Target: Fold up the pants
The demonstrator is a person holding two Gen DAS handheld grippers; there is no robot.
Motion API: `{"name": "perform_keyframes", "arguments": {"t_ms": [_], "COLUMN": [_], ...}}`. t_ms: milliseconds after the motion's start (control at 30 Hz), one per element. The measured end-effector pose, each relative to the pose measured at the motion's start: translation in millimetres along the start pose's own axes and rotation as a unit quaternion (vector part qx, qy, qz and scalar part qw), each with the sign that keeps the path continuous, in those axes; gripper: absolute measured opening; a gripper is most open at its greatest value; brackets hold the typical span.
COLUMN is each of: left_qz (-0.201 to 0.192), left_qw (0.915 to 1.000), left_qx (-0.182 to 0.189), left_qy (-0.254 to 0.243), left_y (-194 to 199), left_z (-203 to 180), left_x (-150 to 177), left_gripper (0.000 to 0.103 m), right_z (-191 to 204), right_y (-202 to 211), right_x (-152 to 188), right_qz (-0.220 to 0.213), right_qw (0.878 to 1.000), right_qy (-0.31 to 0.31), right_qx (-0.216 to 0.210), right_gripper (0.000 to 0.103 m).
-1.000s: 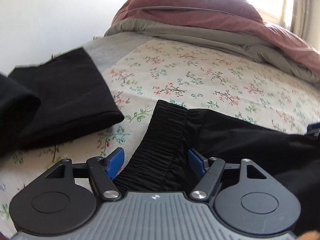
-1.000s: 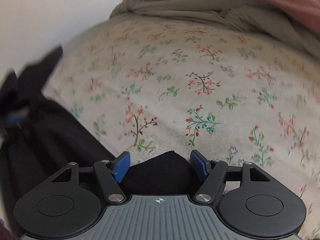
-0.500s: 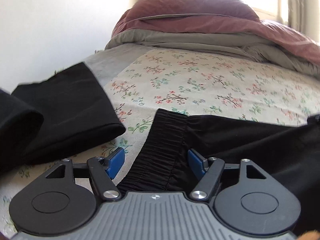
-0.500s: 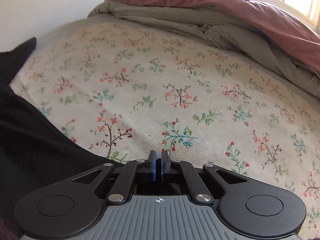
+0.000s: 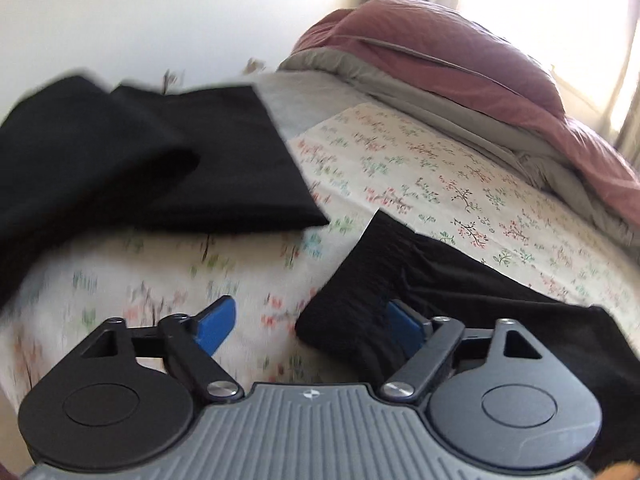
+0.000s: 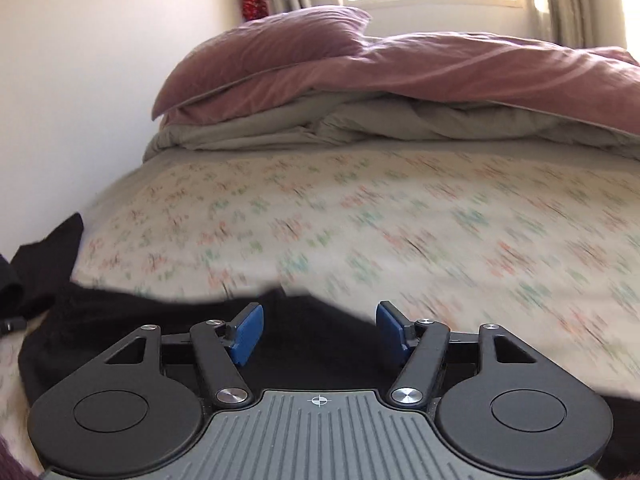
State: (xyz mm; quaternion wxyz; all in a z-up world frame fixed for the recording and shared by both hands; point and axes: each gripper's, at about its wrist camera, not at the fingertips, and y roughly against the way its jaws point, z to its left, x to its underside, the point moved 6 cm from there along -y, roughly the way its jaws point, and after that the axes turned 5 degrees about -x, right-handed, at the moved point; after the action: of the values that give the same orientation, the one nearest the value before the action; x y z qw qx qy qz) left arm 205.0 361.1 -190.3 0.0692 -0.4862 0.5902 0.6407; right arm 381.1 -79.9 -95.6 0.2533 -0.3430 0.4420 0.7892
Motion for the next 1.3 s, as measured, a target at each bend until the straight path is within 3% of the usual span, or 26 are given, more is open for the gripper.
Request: {"name": "perform_keyframes", "arguments": {"t_ms": [167, 200, 300, 333, 400, 433, 533, 800, 933, 1033, 1067, 1300], "left_qz": [0.061, 0.056, 0.031, 0.024, 0.016, 0.018, 0.012, -0.022, -0.011, 0.001, 0.001, -0.066], "left_qw": [0.9917, 0.9902, 0.9921, 0.9925, 0.9952, 0.9949, 0.9921, 0.9973, 0.999, 0.9982, 0.998, 0.9966], "left_qx": [0.072, 0.084, 0.066, 0.062, 0.036, 0.045, 0.044, 0.015, 0.001, 0.008, 0.003, -0.048], "left_qy": [0.087, 0.096, 0.102, 0.102, 0.09, 0.088, 0.117, 0.069, 0.042, 0.06, 0.063, 0.009], "left_y": [-20.2, -25.1, -40.5, -43.9, -49.0, -51.6, -45.0, -29.5, -37.6, -34.4, -31.3, 17.7], "left_z": [-10.8, -17.9, -36.7, -40.9, -42.8, -40.9, -24.3, -17.0, -21.7, -13.2, -9.7, -15.1], "left_x": [26.2, 25.6, 14.7, 11.4, 7.2, 6.8, 6.8, -3.2, -3.7, -0.9, -0.2, -10.0], "left_gripper": [0.102, 0.102, 0.099, 0.09, 0.047, 0.037, 0.029, 0.028, 0.032, 0.04, 0.046, 0.055], "right_z": [-69.8, -82.3, -110.7, -117.6, -130.5, -134.7, -152.6, -171.9, -168.6, -173.3, -176.5, -200.8], "right_y": [98.0, 113.2, 148.8, 158.2, 177.5, 184.2, 196.5, 192.1, 190.0, 195.4, 198.9, 231.9], "right_x": [90.3, 107.6, 147.9, 156.1, 165.7, 167.6, 176.4, 185.6, 189.0, 190.0, 190.2, 199.0], "right_qz": [-0.011, -0.013, -0.016, -0.016, -0.029, -0.036, -0.038, -0.05, -0.055, -0.066, -0.072, -0.116], "right_qw": [0.991, 0.987, 0.979, 0.976, 0.972, 0.971, 0.967, 0.966, 0.967, 0.966, 0.964, 0.944], "right_qy": [-0.115, -0.142, -0.169, -0.175, -0.189, -0.19, -0.187, -0.184, -0.161, -0.169, -0.178, -0.229], "right_qx": [0.064, 0.071, 0.115, 0.13, 0.139, 0.142, 0.167, 0.176, 0.192, 0.185, 0.185, 0.207], "right_gripper": [0.066, 0.066, 0.066, 0.066, 0.066, 0.066, 0.066, 0.066, 0.067, 0.067, 0.067, 0.073]}}
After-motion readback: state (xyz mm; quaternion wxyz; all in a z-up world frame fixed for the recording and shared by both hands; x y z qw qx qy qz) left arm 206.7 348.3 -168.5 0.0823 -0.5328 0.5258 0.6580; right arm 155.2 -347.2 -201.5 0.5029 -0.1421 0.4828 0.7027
